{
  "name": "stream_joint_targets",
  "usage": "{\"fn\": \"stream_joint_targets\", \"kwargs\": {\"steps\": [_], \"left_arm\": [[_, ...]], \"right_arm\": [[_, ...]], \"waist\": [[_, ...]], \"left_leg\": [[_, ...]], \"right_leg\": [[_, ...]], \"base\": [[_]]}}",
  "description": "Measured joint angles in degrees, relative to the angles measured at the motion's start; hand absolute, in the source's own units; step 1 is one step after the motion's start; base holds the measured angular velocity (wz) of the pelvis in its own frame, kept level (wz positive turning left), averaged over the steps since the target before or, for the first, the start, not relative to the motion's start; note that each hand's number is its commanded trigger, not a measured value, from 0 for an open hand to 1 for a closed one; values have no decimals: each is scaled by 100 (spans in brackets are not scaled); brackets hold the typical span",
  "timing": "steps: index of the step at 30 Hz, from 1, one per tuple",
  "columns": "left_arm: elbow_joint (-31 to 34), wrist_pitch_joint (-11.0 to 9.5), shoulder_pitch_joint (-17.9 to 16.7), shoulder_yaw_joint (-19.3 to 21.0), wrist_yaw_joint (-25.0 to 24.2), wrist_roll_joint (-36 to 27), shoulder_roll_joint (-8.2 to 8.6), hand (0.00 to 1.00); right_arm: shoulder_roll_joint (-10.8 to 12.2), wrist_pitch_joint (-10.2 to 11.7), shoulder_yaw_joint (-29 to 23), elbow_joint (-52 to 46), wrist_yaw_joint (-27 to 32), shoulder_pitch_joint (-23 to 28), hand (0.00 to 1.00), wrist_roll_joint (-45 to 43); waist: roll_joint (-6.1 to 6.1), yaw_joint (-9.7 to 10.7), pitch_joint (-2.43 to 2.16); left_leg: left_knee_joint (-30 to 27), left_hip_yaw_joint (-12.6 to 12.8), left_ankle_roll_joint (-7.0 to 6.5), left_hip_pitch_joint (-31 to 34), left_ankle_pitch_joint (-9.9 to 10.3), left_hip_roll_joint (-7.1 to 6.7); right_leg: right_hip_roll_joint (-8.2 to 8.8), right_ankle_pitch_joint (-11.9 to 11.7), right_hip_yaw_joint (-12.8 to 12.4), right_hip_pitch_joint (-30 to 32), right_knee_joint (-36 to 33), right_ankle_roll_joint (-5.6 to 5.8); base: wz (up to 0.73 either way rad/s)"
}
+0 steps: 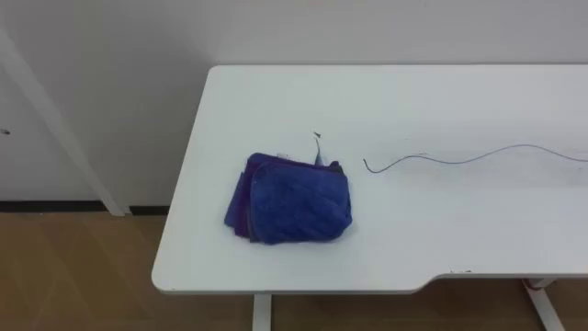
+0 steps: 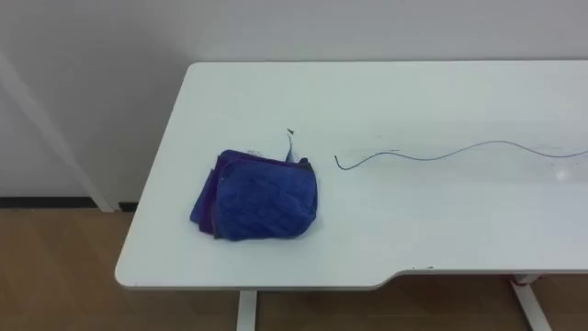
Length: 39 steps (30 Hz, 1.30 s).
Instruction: Wipe table
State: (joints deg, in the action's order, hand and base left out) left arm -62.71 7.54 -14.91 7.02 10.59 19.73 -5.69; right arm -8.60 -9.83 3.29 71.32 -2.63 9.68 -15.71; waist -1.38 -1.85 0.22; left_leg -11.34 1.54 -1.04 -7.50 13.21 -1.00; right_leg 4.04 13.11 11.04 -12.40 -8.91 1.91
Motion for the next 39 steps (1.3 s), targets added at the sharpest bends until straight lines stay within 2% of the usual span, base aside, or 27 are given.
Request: {"fn": "stream_joint_targets", "kwargs": {"steps": [11, 19, 22, 25, 31, 33, 37, 39], "left_arm": [[78, 0, -11, -9, -12, 20, -2, 0], [-23, 88, -93, 51, -101, 0, 8, 0], [-16, 108, -119, 200, -138, -1, 34, 0], [-12, 111, -106, 616, -138, -2, 29, 0], [80, 122, -107, 1146, -122, 2, -78, 0], [83, 111, -131, 1368, -106, 1, -131, 0], [99, 112, -115, 1408, -100, -75, -286, 0], [117, 111, -132, 1405, -59, -134, -413, 0]], "right_arm": [[-2, -4, 51, -1, 2, -103, 0, 127], [0, 0, -54, 185, 189, -91, 0, 635], [2, -4, -272, 284, 398, -66, 0, 1069], [-12, 44, -881, 399, 616, 11, 0, 1663], [-305, 35, -2052, 477, 997, 137, 0, 2602], [-519, 31, -2487, 472, 1154, 141, 0, 2837], [-923, 26, -2845, 413, 1528, 50, 0, 3047], [-1160, 30, -3034, 409, 1797, -165, 0, 3121]], "waist": [[1, -28, 2], [-31, -18, -13], [-44, -13, -10], [-66, 36, -4], [-172, 266, -5], [-260, 305, -1], [-370, 350, 3], [-465, 387, -5]], "left_leg": [[16, 8, 3, 5, 4, 5], [29, 23, 2, -21, 2, 6], [4, -6, 2, -20, 2, 10], [2, -15, 2, -21, 3, 14], [2, 1, 2, -2, 5, 16], [0, 49, 2, 12, 6, 12], [1, 153, 1, 22, 5, 15], [-13, 152, -1, 48, 4, 14]], "right_leg": [[-5, 0, 12, -14, 1, 0], [-4, 0, -6, 13, -25, 0], [-1, 0, 4, 25, -78, 0], [-3, 0, -2, 15, -76, 0], [-4, 0, -3, 28, -80, 0], [8, 28, -51, 56, -54, -22], [4, 26, -153, 137, -69, -21], [-1, 14, -155, 154, -74, -13]], "base": [[1], [-1], [1], [0], [-1], [-13], [-15], [0]]}}
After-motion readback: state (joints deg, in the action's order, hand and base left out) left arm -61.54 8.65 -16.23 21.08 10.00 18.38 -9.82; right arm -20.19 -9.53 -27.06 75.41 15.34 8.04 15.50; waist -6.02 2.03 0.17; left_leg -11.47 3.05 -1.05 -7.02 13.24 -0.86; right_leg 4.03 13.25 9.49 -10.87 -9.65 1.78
